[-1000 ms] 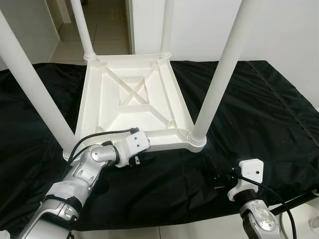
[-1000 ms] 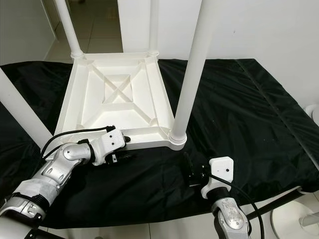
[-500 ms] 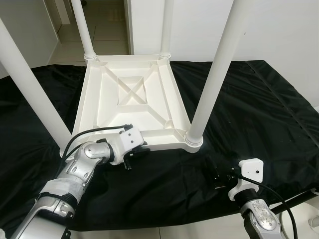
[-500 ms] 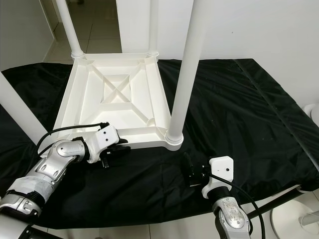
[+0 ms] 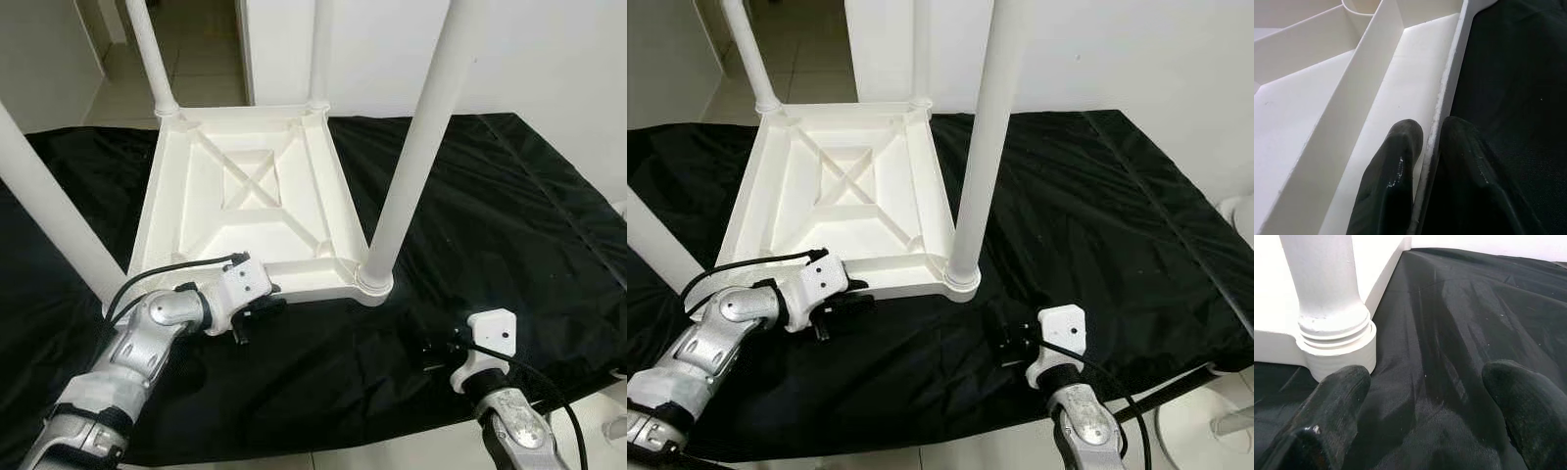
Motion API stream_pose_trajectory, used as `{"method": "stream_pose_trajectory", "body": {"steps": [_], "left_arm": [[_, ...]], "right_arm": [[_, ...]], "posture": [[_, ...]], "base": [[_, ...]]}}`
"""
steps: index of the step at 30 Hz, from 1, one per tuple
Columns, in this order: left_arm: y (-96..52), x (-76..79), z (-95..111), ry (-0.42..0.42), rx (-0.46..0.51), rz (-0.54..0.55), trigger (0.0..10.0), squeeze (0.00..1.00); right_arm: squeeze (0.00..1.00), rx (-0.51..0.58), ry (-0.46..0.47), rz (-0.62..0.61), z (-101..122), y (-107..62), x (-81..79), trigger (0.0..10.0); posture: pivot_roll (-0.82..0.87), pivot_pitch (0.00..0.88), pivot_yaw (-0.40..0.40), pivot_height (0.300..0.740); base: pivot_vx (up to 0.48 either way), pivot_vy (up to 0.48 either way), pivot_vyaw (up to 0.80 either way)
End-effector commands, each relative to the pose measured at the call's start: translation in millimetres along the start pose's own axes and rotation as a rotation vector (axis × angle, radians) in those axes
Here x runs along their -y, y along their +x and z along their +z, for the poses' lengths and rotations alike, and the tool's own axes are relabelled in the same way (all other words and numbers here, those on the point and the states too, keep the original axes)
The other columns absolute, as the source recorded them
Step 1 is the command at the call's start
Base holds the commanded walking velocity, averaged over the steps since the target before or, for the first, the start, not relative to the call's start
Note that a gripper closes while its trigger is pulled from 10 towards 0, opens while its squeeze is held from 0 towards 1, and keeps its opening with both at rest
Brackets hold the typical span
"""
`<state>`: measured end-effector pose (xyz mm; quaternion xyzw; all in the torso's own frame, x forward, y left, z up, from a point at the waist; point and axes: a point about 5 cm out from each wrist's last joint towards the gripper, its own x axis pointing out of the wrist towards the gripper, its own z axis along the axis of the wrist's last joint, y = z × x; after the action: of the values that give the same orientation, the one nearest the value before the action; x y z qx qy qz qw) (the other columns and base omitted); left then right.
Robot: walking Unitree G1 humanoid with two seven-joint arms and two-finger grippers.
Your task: Building children table
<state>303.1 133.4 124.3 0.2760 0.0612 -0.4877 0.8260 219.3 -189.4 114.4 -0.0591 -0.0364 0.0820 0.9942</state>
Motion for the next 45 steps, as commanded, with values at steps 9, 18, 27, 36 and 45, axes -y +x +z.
{"method": "stream_pose_trajectory", "body": {"steps": [9,18,27,36,45], "left_arm": [[-8.4,19.9,-5.3,-0.103,-0.015,-0.005,0.7,0.0],[-10.3,37.6,12.3,-0.094,0.054,-0.053,9.6,0.0],[-9.0,45.9,16.8,-0.117,0.058,-0.059,10.0,0.0],[-6.0,45.0,26.1,-0.11,0.108,-0.024,10.0,0.4],[-19.4,40.3,57.0,-0.252,0.342,0.091,10.0,0.0]], "right_arm": [[0.0,0.002,-0.018,-0.004,-0.7,0.8,6.5,10.0],[0.0,0.002,-0.044,0.0,-0.5,1.8,11.2,10.0],[0.0,0.007,-0.055,0.004,-0.3,4.3,12.7,10.0],[0.0,0.009,-0.06,0.045,-0.8,6.5,11.2,10.0],[1.0,0.039,-0.012,0.074,0.0,-2.6,5.6,10.0]], "posture": [[-0.1,0.059,0.014,0.74],[-0.11,0.06,0.013,0.74],[-0.11,0.054,0.014,0.74],[-0.11,0.051,0.012,0.74],[-0.1,0.045,0.01,0.74]], "base": [[0.0,0.0,0.0],[0.0,0.0,0.0],[0.0,0.0,0.0],[0.0,0.0,0.0],[0.0,0.0,0.0]]}}
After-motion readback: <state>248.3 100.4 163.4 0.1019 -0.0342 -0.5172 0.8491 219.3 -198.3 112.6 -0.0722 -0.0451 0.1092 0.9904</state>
